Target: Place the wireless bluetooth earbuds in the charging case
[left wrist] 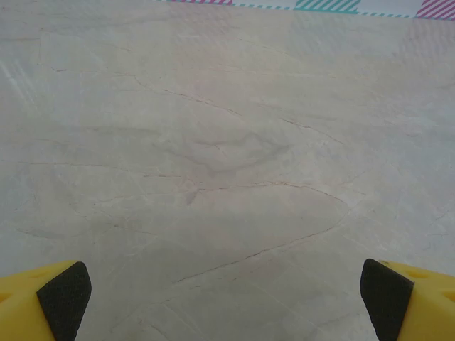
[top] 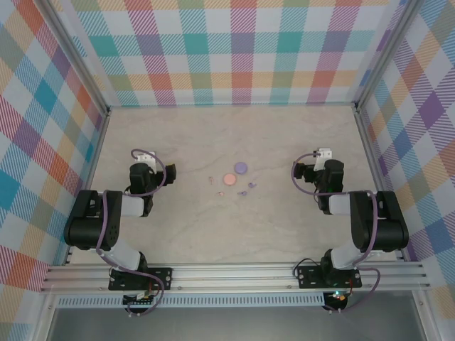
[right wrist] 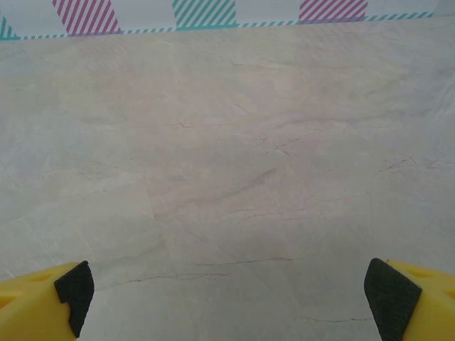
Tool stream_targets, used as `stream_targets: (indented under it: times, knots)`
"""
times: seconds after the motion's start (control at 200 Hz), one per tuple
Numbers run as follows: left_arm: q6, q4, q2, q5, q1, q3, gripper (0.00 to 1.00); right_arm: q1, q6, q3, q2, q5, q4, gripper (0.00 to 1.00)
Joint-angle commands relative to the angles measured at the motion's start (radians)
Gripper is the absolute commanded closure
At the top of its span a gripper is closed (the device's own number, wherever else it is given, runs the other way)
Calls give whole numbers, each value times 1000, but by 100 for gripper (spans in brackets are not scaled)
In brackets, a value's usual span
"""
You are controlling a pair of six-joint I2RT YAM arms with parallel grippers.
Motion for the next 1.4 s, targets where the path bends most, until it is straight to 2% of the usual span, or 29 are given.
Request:
stream_targets:
  times: [0.0,0.83,0.97,1.02,1.095,1.17,1.315,1.395]
  knots:
    - [-10,-11,-24,18,-3,-9,0,-4,13,-9,-21,1,4,0]
    - [-9,-6,-26,18,-3,-12,0,-4,13,-10,-22,2,4,0]
    - [-37,-76,-57,-46,-3,15,0,-4,17,-8,-25,16,7,0]
    - [-48,-180,-101,-71,-3,49,0,-4,39,24,-62,71,-80,0]
    - [-83,-370,-168,-125,-3,126,0,-5,86,149,-126,151,-382,0]
    - [-131,-499,-218,-133,-3,183,0,-4,102,242,-149,143,-561,0]
    - [-227,-811,-266,-9,-3,339,0,-4,180,400,-156,103,-862,0]
    - [-260,-937,-261,82,-3,402,0,-4,204,472,-150,11,-1002,0]
